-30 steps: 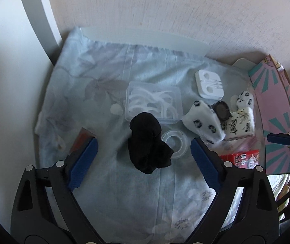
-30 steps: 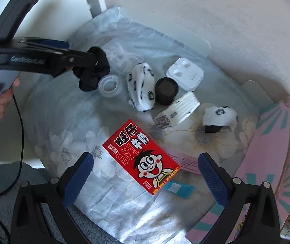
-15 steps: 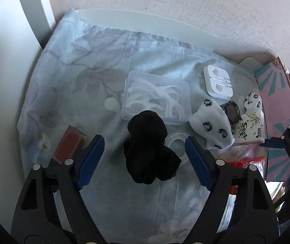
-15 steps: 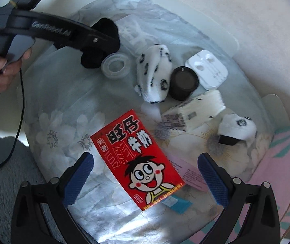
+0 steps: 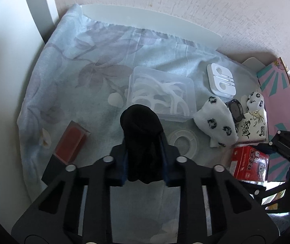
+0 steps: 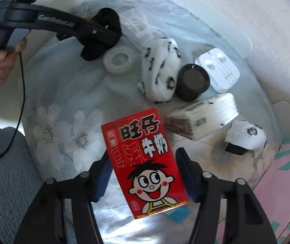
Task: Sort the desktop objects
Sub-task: 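Grasp the black sock with the left tool while the right tool grasps the red milk carton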
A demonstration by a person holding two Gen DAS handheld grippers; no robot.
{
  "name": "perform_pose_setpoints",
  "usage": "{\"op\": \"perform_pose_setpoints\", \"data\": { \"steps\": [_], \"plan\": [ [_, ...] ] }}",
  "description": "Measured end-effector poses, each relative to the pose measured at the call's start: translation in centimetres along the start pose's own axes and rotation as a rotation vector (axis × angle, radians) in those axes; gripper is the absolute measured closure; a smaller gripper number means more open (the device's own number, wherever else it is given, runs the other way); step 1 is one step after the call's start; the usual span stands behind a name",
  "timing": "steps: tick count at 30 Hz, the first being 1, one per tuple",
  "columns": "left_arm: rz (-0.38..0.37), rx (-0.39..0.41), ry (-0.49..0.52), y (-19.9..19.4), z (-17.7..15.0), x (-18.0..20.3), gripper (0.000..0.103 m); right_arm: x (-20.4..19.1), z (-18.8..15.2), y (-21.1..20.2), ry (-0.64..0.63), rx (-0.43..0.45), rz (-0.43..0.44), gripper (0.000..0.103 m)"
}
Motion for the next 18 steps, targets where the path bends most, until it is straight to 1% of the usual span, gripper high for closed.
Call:
{"op": "perform_pose_setpoints", "data": {
  "steps": [1, 3, 7, 12, 18],
  "plan": [
    [-0.001, 0.002, 0.0, -0.1, 0.0, 0.0, 0.084, 0.1, 0.0, 0.0, 0.009, 0.0, 0.012, 0.051],
    [0.003, 0.012, -0.001, -0.4, -0.1, 0.0, 0.086, 0.1, 0.2, -0.1, 0.014, 0.008, 0.008, 0.054],
    [0.006, 0.031, -0.007, -1.3, -0.1, -0.3, 0.087, -0.4, 0.3, -0.4, 0.011, 0.022, -0.004, 0.054],
    [0.006, 0.035, -0.034, -2.0, 0.4, -1.3, 0.087, -0.8, 0.5, -0.9, 0.026, 0.031, -0.008, 0.055],
    [0.01, 0.065, -0.032, -5.2, 0.3, -1.1, 0.087, -1.5, 0.6, -2.2, 0.08, 0.049, -0.003, 0.055]
  ]
}}
Point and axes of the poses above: each gripper's, at about its wrist camera, not at the fingertips, and y roughly the way its jaws point, x to its right, z to its top, the point moved 3 cm from there along y, roughly the way its jaws point, and after that the axes turned 4 degrees about z, right-handed, at the moved point
